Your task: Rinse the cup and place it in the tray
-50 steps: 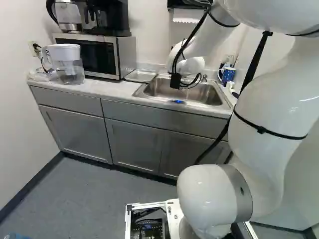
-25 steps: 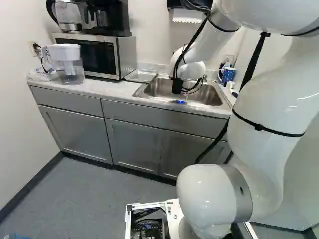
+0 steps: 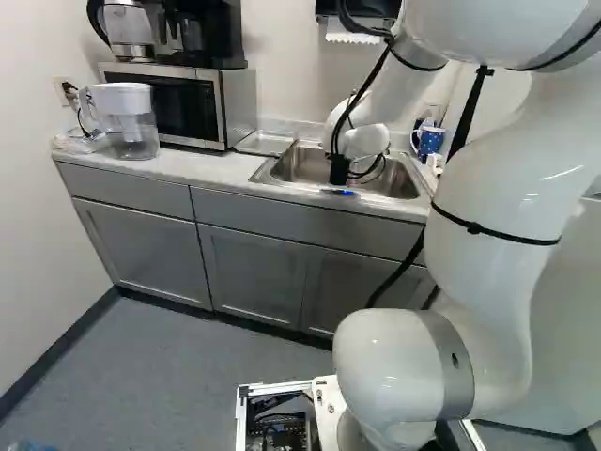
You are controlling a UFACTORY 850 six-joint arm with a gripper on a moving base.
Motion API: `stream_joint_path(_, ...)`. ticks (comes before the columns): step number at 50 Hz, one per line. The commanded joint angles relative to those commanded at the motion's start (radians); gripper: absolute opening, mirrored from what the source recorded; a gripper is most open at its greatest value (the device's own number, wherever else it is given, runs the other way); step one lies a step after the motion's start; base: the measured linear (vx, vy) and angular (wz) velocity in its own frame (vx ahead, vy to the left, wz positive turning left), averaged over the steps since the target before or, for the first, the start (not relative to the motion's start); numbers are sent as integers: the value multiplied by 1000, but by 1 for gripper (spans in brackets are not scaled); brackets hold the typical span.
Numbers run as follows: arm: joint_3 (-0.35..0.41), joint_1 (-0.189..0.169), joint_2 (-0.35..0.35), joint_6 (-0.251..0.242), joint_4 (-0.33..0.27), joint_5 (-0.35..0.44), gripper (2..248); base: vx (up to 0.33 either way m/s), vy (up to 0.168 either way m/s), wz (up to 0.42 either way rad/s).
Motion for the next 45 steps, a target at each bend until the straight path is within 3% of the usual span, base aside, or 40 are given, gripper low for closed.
stream_joint_path(22, -84, -50, -106, 0, 0, 0, 126, 0, 0, 0)
stream_joint_path(33, -96, -72, -116, 0, 0, 0, 126, 0, 0, 0)
stream_joint_path(45, -96, -72, -116, 0, 0, 0, 126, 0, 0, 0)
